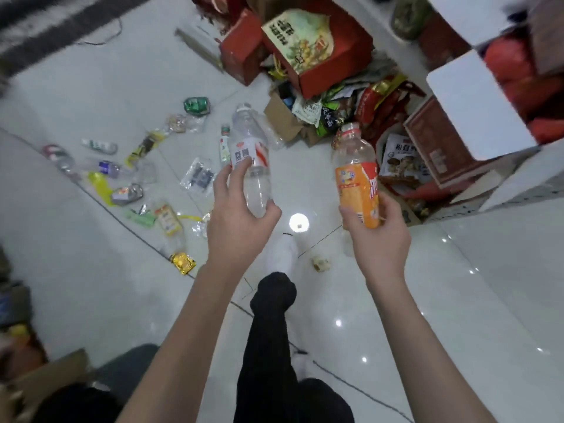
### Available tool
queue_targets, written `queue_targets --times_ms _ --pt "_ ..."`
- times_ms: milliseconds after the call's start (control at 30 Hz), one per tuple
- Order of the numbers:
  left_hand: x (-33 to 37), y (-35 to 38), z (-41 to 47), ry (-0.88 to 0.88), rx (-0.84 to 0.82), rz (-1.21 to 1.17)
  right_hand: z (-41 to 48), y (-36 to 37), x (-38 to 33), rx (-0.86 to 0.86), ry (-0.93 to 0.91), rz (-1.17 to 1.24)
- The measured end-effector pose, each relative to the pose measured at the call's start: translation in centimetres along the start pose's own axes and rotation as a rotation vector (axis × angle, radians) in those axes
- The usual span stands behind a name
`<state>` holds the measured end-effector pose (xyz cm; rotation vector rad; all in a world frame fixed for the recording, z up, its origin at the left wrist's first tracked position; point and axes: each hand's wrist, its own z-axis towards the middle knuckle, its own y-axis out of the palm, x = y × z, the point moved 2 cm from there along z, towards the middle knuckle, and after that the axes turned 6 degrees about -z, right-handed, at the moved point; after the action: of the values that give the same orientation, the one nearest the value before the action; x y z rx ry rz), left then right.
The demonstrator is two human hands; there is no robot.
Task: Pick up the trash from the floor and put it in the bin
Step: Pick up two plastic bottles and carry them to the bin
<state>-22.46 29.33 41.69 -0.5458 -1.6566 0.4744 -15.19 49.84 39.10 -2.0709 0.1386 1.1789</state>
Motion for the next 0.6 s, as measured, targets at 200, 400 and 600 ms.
queue_targets --times_ms 200,400,600 --pt "4.3 -11.1 -11.9 -0.037 0.154 -0.079 -12.2 -5.7 -8.0 -0.123 -0.069 0.05" --pt "2.0 -19.6 -20.7 -0.151 0.311 -0.103 -21.2 -4.0 -11.3 -0.251 -0.157 0.022" --pt "-5.1 -26.8 -28.4 -0.264 0.437 -0.108 -30.0 2.9 -11.5 -0.39 -0.208 -0.051"
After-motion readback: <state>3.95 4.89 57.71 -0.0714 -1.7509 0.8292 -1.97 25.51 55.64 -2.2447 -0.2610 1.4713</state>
